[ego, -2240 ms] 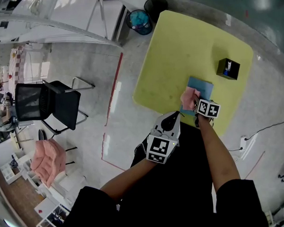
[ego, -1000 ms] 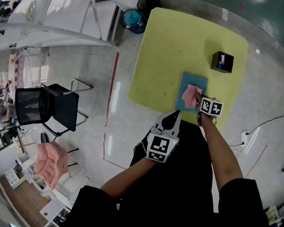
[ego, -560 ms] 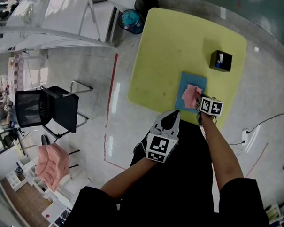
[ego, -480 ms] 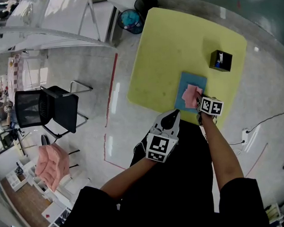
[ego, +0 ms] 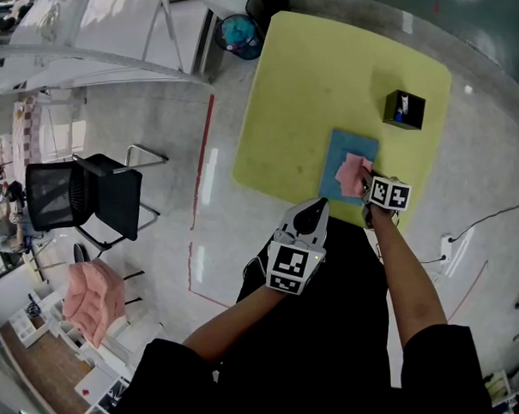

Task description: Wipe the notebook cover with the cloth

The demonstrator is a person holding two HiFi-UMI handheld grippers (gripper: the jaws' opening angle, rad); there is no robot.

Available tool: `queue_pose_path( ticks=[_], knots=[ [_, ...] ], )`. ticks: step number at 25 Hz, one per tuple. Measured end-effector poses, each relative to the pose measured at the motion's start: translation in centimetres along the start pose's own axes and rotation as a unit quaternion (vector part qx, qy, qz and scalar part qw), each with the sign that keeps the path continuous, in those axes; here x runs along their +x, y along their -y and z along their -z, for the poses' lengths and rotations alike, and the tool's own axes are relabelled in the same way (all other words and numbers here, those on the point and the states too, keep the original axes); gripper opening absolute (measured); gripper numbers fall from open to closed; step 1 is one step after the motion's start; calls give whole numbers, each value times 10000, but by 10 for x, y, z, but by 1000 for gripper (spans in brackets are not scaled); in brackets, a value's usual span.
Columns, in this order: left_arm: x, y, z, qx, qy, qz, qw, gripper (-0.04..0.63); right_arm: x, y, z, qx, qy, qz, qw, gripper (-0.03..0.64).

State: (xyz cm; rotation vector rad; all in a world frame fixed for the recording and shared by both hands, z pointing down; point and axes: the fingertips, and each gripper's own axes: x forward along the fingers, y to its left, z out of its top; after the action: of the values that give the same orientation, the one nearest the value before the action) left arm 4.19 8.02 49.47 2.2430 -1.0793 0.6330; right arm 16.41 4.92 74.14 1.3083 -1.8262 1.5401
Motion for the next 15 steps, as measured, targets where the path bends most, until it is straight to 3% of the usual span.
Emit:
queue_pose_path(
  ticks=[15],
  knots=[
    [-4, -3, 1, -27, 18, 18, 10000, 3, -6, 6, 1, 33, -15, 86, 10000, 35]
  ],
)
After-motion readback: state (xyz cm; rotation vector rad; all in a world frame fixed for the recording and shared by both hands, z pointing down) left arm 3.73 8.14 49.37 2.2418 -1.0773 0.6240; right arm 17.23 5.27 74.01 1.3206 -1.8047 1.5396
